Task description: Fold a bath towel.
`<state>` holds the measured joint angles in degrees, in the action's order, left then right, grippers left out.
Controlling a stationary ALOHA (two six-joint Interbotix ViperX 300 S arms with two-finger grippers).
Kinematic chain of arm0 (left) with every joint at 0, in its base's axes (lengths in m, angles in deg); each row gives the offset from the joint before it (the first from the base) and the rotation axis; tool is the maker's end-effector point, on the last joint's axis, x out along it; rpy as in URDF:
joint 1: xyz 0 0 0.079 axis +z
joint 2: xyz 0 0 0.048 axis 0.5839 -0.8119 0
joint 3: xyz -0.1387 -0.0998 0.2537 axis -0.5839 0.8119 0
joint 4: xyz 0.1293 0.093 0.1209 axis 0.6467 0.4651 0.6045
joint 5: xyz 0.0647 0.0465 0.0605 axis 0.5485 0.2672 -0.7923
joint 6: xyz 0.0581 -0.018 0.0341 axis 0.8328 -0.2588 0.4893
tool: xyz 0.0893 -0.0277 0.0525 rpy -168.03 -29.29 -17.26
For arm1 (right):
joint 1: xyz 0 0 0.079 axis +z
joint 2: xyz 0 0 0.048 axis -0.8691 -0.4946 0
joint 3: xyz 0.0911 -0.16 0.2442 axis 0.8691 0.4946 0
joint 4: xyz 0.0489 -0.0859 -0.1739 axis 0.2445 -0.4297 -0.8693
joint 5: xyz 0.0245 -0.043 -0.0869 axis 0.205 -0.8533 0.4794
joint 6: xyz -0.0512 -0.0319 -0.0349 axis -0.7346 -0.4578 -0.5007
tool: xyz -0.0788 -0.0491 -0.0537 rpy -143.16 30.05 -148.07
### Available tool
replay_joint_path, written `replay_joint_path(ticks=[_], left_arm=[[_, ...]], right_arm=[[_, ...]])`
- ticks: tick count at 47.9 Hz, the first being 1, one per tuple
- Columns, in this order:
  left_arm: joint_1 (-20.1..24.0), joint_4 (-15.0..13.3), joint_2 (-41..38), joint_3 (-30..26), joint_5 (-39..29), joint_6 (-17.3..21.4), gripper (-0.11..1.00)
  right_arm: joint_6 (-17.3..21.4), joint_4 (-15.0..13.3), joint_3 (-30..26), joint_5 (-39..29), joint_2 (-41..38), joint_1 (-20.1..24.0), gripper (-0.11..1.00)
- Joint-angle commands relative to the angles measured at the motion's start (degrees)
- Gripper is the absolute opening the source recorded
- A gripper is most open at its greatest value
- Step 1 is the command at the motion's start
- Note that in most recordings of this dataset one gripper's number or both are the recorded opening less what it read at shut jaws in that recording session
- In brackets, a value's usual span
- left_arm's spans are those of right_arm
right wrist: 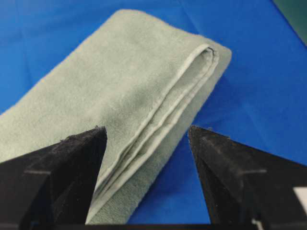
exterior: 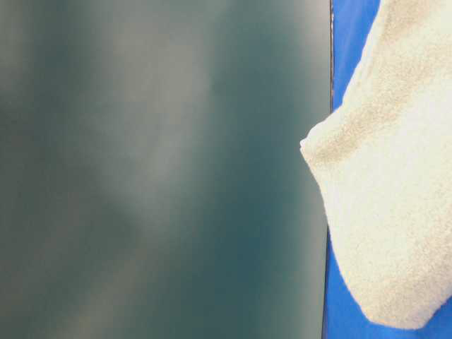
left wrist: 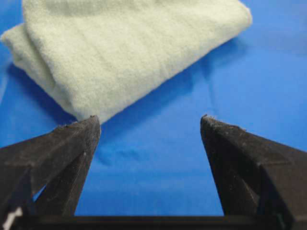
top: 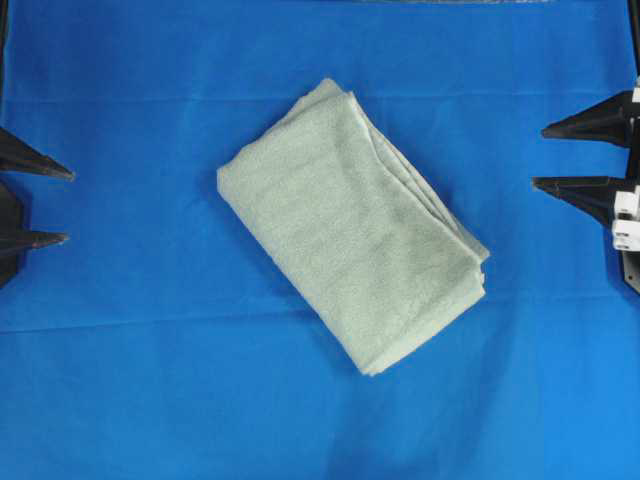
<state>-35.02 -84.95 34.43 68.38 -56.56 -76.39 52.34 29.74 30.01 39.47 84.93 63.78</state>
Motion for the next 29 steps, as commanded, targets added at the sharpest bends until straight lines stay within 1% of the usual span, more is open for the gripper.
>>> replay_joint_path(ticks=[1, 29], left_arm=[[-0.09, 0.09, -0.88, -0.7, 0.53, -0.09, 0.81], [0.0, 0.09, -0.88, -0.7, 1.14, -0.09, 0.81]], right_arm=[[0.09, -0.35, -0.62, 0.35, -0.18, -0.18, 0.67], [0.09, -0.35, -0.44, 1.14, -0.35, -0.09, 0.67]])
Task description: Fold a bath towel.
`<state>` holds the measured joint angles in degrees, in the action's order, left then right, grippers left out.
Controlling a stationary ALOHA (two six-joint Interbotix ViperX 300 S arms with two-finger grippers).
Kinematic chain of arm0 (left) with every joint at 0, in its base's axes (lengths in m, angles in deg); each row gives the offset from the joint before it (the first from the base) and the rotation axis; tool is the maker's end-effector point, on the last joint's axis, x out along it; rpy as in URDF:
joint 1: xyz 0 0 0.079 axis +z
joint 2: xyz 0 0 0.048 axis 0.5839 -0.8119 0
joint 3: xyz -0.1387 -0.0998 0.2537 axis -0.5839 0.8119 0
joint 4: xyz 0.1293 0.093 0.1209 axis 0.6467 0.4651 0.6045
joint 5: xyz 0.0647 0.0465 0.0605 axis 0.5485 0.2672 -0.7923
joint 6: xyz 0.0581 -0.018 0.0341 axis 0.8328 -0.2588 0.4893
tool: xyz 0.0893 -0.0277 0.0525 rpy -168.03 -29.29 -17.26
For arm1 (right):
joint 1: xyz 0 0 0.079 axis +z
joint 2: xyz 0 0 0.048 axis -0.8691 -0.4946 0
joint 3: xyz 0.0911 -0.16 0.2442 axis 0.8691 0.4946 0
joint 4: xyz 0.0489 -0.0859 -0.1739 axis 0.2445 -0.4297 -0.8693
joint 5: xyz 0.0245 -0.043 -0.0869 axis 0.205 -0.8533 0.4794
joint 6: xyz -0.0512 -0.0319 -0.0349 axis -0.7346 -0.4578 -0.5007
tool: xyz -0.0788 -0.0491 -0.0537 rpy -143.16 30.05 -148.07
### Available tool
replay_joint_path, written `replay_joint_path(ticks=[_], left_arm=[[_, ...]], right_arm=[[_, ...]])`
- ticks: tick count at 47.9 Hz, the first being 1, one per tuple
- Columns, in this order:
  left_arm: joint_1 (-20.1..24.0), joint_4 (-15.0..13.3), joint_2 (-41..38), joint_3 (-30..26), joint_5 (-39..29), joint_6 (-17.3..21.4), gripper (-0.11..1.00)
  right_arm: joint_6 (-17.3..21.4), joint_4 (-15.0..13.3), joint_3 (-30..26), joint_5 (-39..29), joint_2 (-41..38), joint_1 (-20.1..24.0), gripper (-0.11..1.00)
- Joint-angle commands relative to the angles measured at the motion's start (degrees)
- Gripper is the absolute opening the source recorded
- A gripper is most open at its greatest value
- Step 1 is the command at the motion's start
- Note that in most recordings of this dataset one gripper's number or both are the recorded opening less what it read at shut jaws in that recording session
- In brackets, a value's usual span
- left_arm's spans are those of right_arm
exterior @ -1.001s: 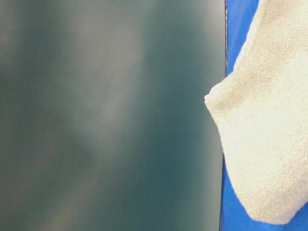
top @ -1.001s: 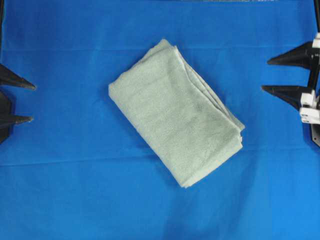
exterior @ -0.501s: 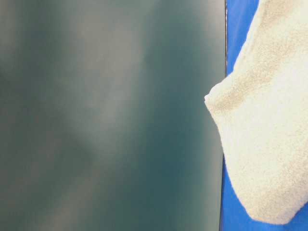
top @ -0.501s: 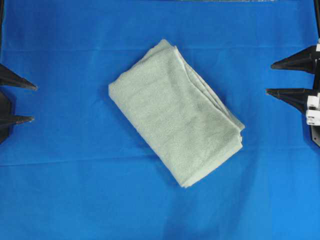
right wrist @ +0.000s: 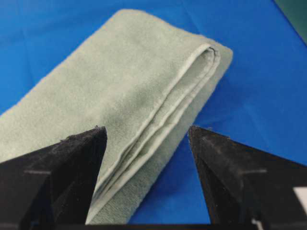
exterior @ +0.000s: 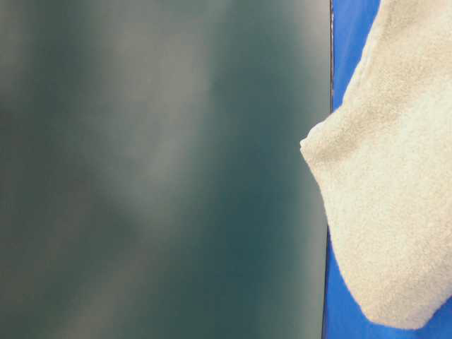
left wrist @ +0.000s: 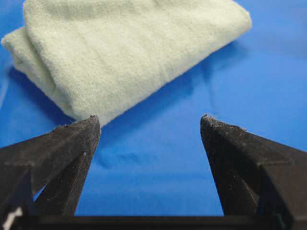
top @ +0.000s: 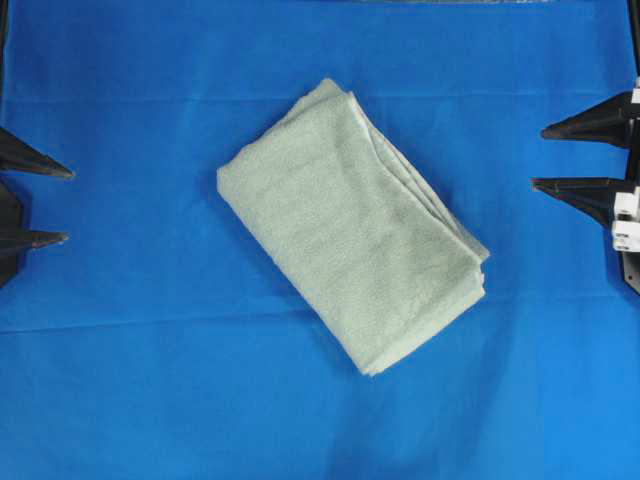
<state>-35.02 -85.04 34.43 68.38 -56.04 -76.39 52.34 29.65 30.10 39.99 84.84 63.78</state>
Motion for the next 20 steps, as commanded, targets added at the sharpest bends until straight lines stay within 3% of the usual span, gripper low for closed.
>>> replay_joint_path(ticks=[1, 20], left_arm=[[0.0, 0.18, -0.97, -0.62, 0.62, 0.0, 0.81], [-0.09, 0.18, -0.97, -0.7, 0.62, -0.35, 0.81]], right_arm=[[0.09, -0.26, -0.53, 0.62, -0.26, -0.09, 0.67], [0.0, -0.26, -0.53, 1.41, -0.26, -0.18, 0.67]])
